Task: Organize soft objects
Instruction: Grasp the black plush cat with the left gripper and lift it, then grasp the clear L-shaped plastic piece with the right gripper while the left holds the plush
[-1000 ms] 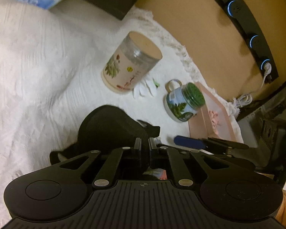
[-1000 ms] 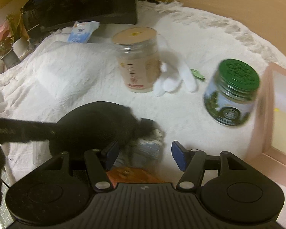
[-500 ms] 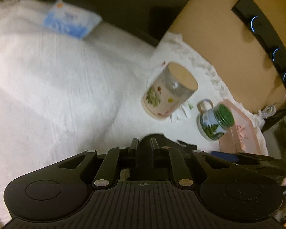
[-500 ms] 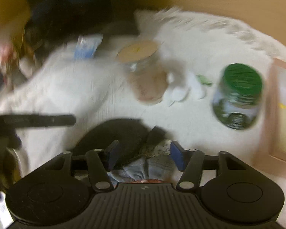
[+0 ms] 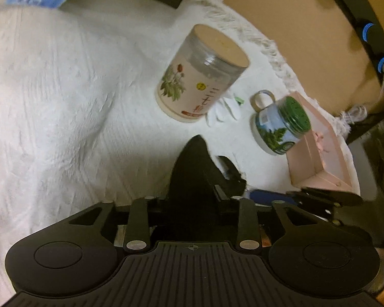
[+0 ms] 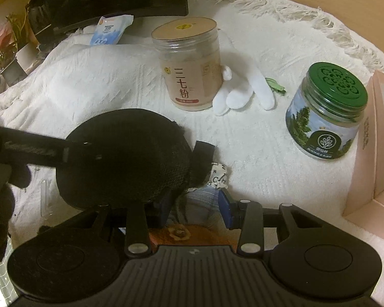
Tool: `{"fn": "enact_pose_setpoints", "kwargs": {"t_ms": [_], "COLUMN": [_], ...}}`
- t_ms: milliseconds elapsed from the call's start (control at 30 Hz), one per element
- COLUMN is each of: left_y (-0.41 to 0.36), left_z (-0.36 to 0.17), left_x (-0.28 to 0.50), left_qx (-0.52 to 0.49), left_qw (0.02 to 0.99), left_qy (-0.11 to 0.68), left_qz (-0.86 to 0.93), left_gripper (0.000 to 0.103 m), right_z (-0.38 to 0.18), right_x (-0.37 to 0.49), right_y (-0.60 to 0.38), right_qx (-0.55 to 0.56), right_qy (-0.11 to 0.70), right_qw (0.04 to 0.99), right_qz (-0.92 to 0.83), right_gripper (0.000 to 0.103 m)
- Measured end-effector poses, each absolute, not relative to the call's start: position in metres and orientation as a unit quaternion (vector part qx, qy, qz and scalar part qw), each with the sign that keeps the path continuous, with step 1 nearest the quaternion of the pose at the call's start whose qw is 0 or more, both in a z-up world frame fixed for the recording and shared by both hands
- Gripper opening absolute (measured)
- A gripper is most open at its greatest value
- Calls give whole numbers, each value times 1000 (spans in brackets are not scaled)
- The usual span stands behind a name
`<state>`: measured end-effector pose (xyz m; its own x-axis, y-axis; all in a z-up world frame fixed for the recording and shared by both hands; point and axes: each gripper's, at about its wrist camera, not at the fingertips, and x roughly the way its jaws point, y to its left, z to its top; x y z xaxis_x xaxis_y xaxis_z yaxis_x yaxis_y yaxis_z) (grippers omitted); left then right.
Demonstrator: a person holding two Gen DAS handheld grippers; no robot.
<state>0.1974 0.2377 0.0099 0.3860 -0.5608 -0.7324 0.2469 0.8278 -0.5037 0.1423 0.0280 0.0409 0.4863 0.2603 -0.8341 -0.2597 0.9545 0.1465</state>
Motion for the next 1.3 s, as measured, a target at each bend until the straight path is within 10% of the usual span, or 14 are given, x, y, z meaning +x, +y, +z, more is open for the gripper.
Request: {"fn": "enact_pose_setpoints", "kwargs": {"t_ms": [467,1300], "left_y": [256,310], "left_z": [32,73], "left_x": [166,143], "left_qx": [-245,-272], "left_qw": [845,899], "left_qy": [426,337], "left_qz": [-210,-66], "left_gripper": [21,21], "right_z": [83,94], "right_x": [108,79], "right_y": [21,-8], "right_qx": [-37,-131], "right_qy": [433,424], "right_qw": [881,883], "right_qz": [188,150], "right_gripper": [78,84]}}
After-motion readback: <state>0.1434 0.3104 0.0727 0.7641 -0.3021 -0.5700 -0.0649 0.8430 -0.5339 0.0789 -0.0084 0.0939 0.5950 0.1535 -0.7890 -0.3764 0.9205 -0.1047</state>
